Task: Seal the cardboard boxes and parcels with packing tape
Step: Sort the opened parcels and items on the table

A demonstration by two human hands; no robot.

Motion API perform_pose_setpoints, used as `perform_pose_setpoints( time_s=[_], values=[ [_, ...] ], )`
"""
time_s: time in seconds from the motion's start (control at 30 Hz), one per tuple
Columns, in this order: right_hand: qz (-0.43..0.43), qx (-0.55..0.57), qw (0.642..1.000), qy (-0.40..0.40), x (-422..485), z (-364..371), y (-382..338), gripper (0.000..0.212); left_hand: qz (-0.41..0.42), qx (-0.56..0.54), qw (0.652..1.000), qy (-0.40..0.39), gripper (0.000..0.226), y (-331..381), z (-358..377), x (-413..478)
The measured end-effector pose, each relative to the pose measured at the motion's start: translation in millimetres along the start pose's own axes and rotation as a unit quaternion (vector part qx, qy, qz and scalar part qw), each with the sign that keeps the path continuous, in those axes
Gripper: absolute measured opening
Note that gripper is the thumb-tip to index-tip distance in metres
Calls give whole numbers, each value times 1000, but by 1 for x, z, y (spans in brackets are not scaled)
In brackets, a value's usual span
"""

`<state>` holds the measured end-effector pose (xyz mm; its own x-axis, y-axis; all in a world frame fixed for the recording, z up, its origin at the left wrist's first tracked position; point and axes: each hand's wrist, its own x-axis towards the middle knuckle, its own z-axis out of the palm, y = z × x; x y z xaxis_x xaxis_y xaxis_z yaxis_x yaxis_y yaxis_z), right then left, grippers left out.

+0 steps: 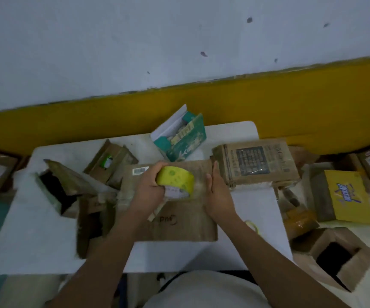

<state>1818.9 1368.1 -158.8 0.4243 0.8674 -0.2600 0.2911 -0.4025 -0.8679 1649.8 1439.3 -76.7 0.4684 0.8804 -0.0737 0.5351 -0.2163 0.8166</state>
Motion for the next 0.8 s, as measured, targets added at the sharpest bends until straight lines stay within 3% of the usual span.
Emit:
perform_pose_setpoints(
  time_s=[0.1,0.17,0.27,0.5,0.63,0.8],
  values=[
    [-2,-35,999,5,-4,-2,-1,58,42,197,979,-18,46,-21,-57,-3],
    [-2,-65,998,4,-6,-2,-4,58,37,328,944,-13,63,-38,-101,-10],
    [4,-116,993,14,-7,-3,-9,58,56,471,879,-50,69,-53,-137,-25],
    [-13,-235,970,65,-6,3,-12,57,130,558,812,-110,89,-89,-143,-29],
    [-28,-271,959,79,-4,5,-10,55,122,571,802,-123,92,-107,-131,-35],
    [-35,-278,956,86,-4,2,-14,54,95,549,816,-155,71,-126,-109,-19]
  ],
)
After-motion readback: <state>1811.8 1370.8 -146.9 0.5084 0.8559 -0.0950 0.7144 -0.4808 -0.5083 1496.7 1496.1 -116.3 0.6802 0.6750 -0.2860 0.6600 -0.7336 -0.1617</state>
